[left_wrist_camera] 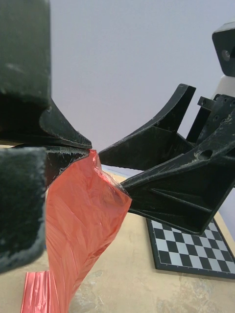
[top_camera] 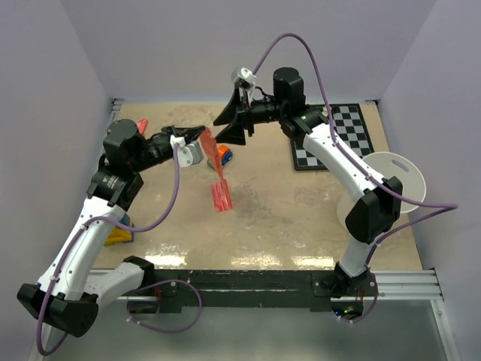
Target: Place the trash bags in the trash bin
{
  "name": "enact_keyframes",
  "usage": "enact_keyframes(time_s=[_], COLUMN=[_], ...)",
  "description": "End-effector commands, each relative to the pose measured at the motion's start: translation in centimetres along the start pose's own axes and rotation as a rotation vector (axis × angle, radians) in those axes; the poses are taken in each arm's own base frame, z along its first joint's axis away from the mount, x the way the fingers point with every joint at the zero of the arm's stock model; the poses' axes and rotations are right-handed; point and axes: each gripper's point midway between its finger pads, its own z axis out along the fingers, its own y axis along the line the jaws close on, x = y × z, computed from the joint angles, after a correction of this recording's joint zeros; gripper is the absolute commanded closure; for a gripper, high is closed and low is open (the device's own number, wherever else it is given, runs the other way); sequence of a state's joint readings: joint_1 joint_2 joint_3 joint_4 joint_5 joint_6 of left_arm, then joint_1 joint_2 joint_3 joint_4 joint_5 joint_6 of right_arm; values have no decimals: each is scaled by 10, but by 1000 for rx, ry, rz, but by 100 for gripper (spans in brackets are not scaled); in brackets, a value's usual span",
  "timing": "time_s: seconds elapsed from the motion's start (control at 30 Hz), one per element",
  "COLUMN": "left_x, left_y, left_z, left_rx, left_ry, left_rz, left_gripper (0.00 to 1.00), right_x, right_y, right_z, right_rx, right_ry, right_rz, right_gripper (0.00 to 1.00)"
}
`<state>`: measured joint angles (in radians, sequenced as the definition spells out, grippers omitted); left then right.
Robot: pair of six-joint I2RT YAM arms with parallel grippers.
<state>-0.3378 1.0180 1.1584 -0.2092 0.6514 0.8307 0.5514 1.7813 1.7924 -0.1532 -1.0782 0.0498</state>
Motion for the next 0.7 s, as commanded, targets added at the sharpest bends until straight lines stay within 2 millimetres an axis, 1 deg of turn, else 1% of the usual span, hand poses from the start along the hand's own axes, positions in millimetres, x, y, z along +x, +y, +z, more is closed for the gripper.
enact_keyframes(time_s=[0.0,0.2,0.37,0.43,0.47,0.53,0.67], left_x=[-16,-17,-18,-18,-17,-17,-13], left_y=[9,12,17,18,18,20,18], left_z=[1,5,9,9,9,8,5], left_rx=[-18,-22,-36,-41,-43,-51,-56], left_ry=[-68,-78,-86,-83,-81,-77,-52], left_rz=[43,18,-5,-11,-12,-12,-8], left_gripper=[100,100,100,100,100,100,100], right_x=[-13,-21,-23,-24,-23,-25,-29], right_y=[11,17,19,20,19,19,16], right_z=[1,11,17,17,17,17,12], right_rx=[-48,-80,-97,-103,-105,-99,-57], right_ry=[-22,-50,-55,-56,-56,-60,-62], right_rz=[-91,-106,-120,-129,-129,-136,-149], right_gripper=[32,34,42,52,60,73,78])
